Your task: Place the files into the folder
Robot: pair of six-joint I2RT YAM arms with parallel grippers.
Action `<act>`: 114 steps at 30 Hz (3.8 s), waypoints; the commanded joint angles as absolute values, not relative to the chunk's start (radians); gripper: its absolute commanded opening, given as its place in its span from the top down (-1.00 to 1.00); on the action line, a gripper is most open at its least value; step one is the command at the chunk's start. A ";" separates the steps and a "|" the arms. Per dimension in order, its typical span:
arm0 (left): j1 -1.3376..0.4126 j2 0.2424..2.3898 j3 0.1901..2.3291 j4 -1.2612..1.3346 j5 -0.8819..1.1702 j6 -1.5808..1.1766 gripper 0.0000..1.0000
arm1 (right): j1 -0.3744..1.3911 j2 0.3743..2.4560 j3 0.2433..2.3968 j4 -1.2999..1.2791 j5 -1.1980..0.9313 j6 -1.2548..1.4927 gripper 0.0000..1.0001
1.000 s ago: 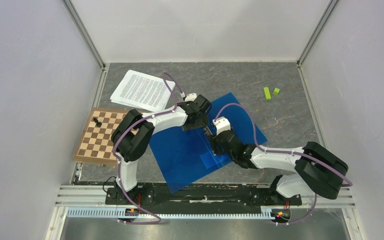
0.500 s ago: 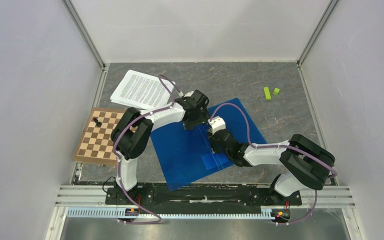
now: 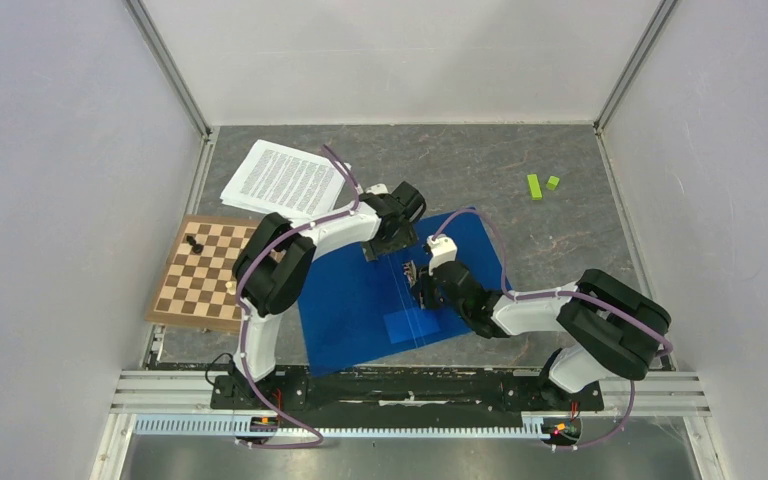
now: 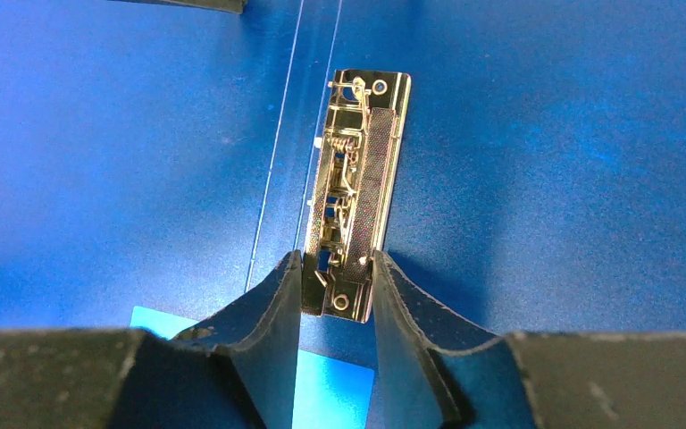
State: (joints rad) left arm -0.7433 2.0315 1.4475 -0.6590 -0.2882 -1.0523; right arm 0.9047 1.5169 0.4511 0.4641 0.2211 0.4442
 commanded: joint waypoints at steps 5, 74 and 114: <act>-0.780 2.206 1.416 -0.760 -0.325 -1.112 -0.58 | 0.920 1.522 0.432 0.415 0.097 0.476 0.27; -0.805 2.290 1.186 -0.638 -0.216 -1.118 0.01 | 1.048 1.686 0.620 -0.148 0.660 0.661 0.90; -0.803 2.176 0.919 -0.457 -0.119 -1.198 0.03 | 0.818 1.723 0.477 -0.105 0.310 0.756 0.48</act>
